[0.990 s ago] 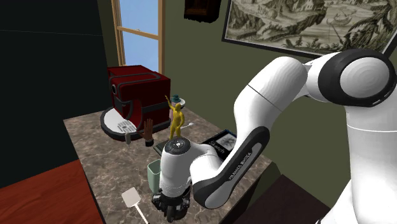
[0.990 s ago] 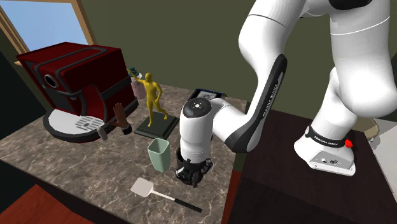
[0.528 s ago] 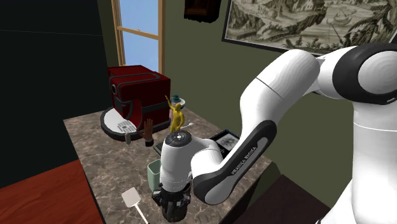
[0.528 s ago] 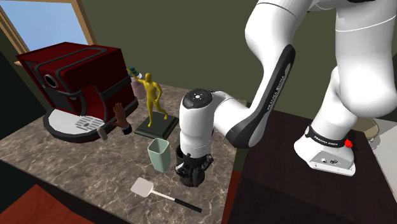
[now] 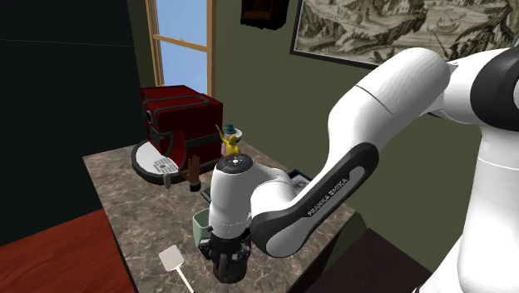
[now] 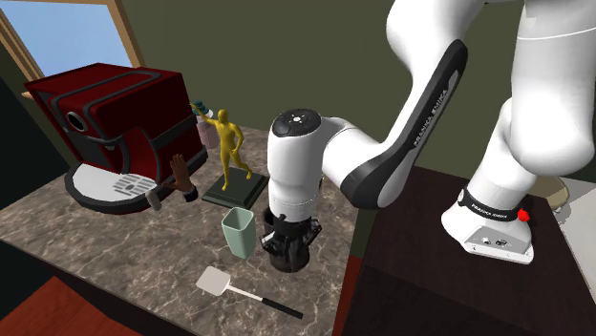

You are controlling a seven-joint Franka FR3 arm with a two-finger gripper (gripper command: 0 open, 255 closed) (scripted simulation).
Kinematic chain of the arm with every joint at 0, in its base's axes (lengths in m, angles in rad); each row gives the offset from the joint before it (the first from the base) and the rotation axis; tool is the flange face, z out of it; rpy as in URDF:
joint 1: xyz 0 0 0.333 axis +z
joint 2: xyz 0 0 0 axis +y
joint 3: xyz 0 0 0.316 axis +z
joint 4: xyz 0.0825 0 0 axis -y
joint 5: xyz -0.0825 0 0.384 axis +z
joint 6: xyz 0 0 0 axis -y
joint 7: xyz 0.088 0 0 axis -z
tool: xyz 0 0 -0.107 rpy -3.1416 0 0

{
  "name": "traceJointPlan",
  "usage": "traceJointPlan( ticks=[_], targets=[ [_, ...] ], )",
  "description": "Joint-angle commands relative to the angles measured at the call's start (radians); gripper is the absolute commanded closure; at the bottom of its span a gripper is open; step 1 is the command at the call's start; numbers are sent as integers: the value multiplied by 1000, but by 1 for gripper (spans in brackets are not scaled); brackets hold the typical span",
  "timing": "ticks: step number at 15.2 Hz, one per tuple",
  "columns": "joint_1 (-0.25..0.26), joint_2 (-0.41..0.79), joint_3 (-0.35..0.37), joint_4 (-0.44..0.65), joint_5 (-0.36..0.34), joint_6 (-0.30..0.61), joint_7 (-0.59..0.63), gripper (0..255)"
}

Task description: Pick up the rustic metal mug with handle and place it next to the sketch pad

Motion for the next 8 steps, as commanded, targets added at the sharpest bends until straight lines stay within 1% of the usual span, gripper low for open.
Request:
traceJointPlan(
  ticks=[1,8],
  targets=[
    [-13,-20,16,5,25,-19,-19,255],
    [-58,-107,74,12,130,-89,-92,255]
  ],
)
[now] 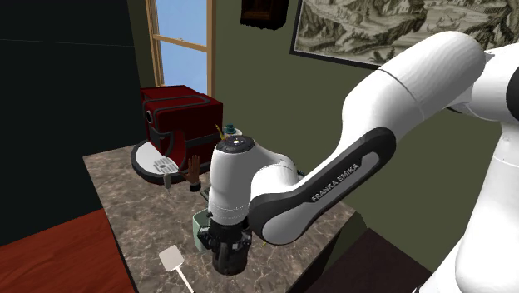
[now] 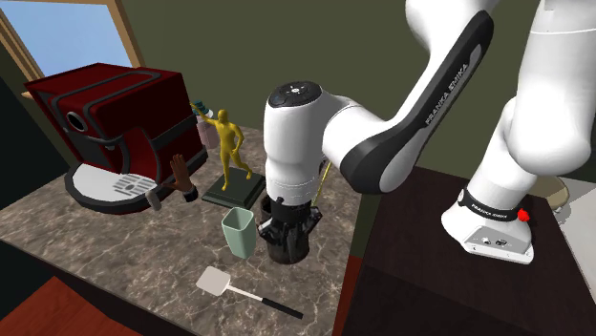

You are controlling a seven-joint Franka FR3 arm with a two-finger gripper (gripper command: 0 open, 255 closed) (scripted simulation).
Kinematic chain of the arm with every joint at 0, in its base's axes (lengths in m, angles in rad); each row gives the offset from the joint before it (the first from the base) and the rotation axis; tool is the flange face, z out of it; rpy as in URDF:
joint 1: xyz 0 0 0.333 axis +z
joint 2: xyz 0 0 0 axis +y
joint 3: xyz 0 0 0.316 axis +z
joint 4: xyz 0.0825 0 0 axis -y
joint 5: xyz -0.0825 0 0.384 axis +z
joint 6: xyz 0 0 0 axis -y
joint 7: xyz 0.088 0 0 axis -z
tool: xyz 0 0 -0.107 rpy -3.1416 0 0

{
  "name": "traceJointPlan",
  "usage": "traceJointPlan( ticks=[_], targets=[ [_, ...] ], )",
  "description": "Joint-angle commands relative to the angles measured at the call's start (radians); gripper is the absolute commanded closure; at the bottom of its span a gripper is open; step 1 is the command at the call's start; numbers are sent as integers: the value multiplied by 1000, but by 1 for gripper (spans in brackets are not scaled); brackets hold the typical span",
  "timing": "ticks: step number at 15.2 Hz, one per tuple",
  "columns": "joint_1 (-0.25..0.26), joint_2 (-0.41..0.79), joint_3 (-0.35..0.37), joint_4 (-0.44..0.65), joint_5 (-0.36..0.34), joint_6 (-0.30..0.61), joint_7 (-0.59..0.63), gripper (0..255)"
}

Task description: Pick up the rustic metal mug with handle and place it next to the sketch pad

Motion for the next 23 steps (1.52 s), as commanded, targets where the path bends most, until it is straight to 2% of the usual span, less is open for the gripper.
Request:
traceJointPlan(
  ticks=[1,11,20,23],
  targets=[
    [-12,-27,16,3,32,-21,-21,255],
    [-50,-147,59,38,169,-135,-118,255],
    [-62,-237,64,90,259,-246,-184,255],
    [-91,-340,24,3,353,-234,-310,255]
  ],
)
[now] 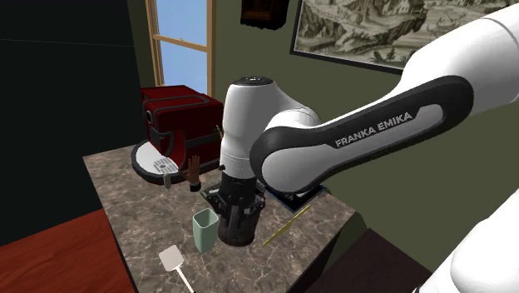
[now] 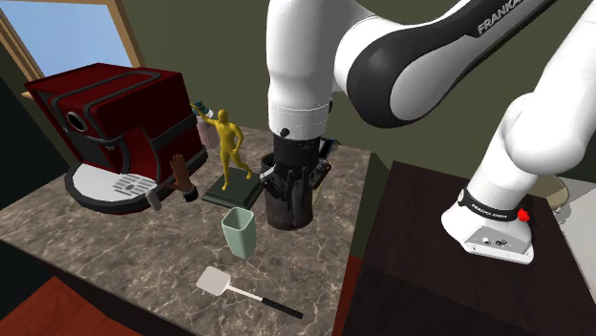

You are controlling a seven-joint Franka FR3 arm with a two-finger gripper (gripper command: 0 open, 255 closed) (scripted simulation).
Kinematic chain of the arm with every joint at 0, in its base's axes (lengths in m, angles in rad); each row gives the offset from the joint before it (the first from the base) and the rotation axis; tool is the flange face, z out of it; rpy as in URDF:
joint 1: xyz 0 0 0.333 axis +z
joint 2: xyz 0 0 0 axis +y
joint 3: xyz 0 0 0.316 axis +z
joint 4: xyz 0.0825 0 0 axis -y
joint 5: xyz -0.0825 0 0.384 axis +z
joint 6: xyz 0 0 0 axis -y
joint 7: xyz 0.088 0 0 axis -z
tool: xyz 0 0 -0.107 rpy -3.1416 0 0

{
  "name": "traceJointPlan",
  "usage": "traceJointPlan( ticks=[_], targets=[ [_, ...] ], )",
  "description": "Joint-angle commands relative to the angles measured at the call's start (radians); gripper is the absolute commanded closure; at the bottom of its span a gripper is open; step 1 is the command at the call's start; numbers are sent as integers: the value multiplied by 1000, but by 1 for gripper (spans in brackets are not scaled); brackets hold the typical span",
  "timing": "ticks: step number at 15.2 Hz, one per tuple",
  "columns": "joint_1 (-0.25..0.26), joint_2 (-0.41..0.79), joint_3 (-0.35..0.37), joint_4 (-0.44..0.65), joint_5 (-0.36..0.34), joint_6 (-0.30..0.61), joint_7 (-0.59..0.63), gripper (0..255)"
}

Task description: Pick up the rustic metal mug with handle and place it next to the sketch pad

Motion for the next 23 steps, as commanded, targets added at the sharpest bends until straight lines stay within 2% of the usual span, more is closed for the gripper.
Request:
traceJointPlan(
  ticks=[1,5,10,16,23],
  targets=[
    [-14,-70,-33,-60,62,9,-88,255],
    [-24,-174,-116,-156,138,10,-235,255],
    [-41,-269,-224,-251,181,4,-396,255],
    [-84,-342,-351,-331,180,-3,-570,255],
    [-162,-369,-492,-370,134,-7,-757,255]
  ],
)
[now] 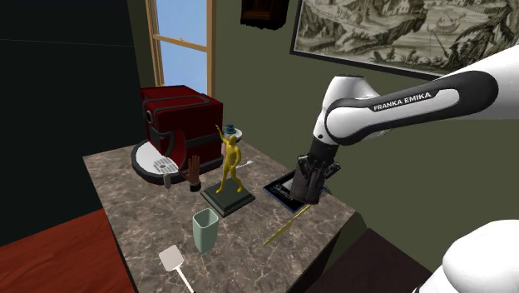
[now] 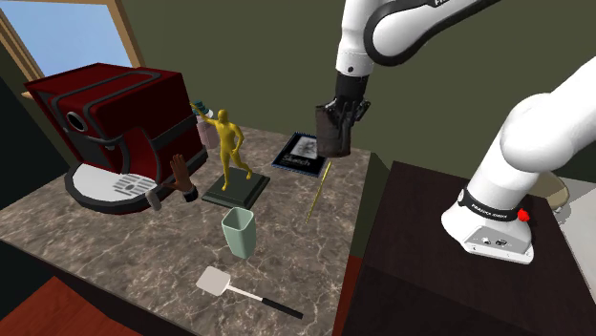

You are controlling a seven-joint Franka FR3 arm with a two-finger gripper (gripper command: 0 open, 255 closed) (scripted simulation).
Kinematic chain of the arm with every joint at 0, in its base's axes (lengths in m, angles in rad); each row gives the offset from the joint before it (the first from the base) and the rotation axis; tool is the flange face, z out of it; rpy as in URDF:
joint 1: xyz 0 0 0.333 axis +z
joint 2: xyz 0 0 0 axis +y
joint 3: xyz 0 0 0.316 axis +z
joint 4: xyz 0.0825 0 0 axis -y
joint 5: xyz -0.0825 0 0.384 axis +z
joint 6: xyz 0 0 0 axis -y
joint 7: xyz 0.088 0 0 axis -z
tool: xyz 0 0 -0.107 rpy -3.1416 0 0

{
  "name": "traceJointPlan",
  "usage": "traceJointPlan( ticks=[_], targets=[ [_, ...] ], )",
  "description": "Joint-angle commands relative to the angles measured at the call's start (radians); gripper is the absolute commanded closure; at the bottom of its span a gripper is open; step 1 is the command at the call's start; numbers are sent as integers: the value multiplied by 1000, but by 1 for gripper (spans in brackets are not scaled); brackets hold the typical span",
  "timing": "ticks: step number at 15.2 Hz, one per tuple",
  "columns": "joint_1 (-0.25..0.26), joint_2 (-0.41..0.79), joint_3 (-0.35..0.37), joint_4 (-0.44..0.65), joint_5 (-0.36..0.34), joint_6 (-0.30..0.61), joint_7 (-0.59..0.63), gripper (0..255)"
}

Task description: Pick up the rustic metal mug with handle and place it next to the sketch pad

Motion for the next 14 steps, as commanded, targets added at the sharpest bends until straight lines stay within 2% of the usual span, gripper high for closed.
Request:
traceJointPlan(
  ticks=[1,7,14],
  targets=[
    [-28,2,-44,-9,-19,8,-61,255],
    [-108,37,-157,13,-74,10,-212,255],
    [-194,129,-279,95,-127,12,-378,255]
  ],
)
